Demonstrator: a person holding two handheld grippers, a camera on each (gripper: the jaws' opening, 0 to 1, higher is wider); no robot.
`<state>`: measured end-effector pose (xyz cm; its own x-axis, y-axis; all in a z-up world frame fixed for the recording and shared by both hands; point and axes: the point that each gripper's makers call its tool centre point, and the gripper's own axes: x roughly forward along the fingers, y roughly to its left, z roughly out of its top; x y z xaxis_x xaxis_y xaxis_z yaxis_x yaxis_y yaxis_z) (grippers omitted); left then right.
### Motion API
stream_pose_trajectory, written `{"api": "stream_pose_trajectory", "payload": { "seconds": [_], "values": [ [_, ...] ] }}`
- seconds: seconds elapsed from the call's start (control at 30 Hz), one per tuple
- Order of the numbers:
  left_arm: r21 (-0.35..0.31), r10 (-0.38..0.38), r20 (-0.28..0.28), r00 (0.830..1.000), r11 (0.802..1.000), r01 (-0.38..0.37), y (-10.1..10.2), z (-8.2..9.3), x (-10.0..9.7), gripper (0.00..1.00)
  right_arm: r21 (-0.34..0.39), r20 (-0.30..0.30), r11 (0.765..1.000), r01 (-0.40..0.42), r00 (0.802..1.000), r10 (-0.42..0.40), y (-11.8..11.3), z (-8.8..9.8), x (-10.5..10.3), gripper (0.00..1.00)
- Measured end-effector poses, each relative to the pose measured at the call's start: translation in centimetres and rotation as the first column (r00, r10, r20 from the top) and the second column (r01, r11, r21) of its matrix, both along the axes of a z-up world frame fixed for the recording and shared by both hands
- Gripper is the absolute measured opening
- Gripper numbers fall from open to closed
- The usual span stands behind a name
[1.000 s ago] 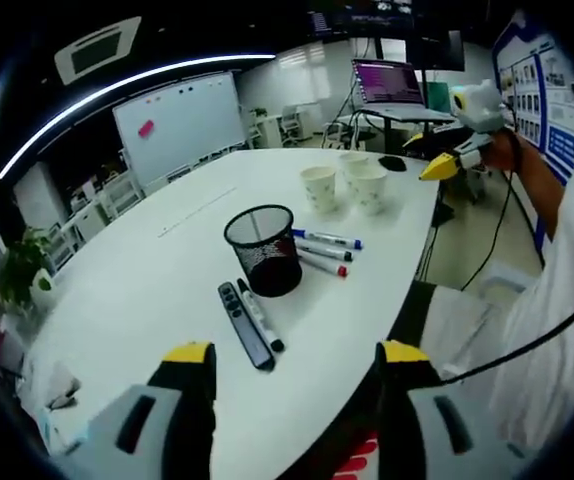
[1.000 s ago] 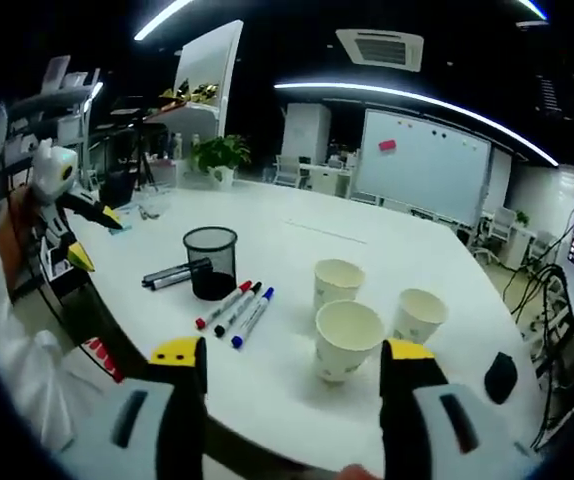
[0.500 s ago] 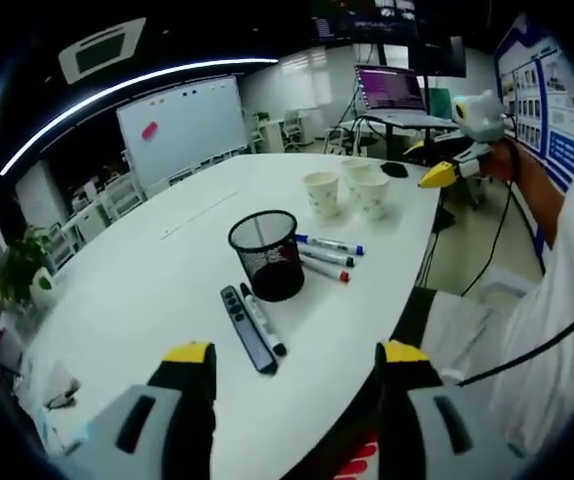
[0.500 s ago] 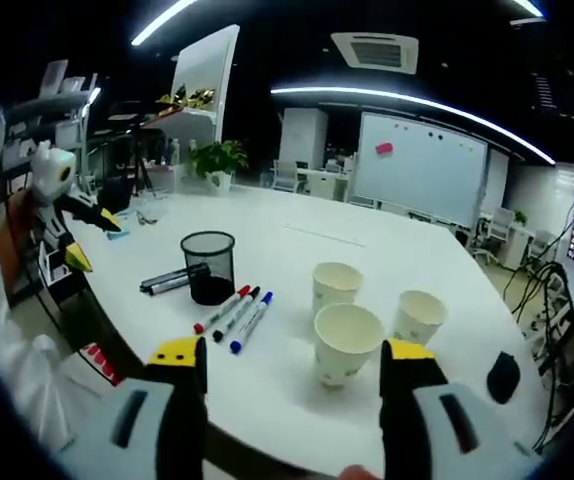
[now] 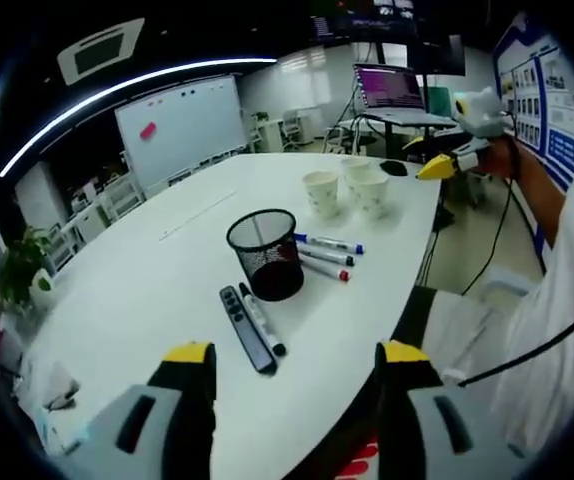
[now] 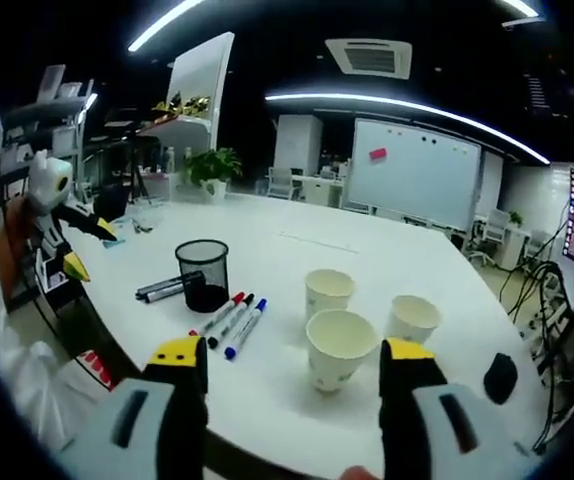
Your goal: Place the scattered laser pointers and whiteboard markers into the pen holder and stack the scattered paper cups together
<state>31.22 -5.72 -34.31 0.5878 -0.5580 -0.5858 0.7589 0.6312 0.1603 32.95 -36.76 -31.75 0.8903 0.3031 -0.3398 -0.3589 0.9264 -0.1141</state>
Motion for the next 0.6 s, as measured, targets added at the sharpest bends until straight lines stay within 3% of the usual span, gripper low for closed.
{"api": "stream_pose_trajectory", "payload": {
  "seconds": [0.17, 0.6],
  "values": [
    [-0.001, 0.004, 0.001, 1.000, 1.000, -0.004, 0.0, 0.0, 0.1, 0.64, 0.033, 0.002, 0.999, 0.002, 1.000, -0.002, -0.1, -0.1, 0.2, 0.69],
    [0.002, 0.052, 0.000, 0.999, 0.999, -0.052, 1.4, -0.2, 1.0, 0.64, 0.036, 0.016, 0.999, 0.022, 1.000, -0.022, -0.6, 0.1, 0.6, 0.69]
  ]
}}
